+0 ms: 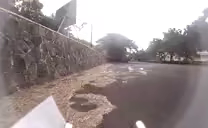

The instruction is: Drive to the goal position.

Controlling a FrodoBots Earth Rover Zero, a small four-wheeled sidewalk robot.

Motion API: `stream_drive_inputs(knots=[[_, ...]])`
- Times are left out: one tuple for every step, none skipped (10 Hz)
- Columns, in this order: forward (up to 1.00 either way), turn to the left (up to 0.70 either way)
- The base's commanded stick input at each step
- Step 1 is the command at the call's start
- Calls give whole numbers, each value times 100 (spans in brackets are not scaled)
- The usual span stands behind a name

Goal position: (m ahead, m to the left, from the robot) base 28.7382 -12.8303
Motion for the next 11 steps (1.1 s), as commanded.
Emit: stream_drive_inputs(knots=[[100,-19],[100,-20],[100,-20],[100,-20],[100,-20],[100,-20],[100,-20],[100,-20],[100,-20],[100,-20],[100,-20]])
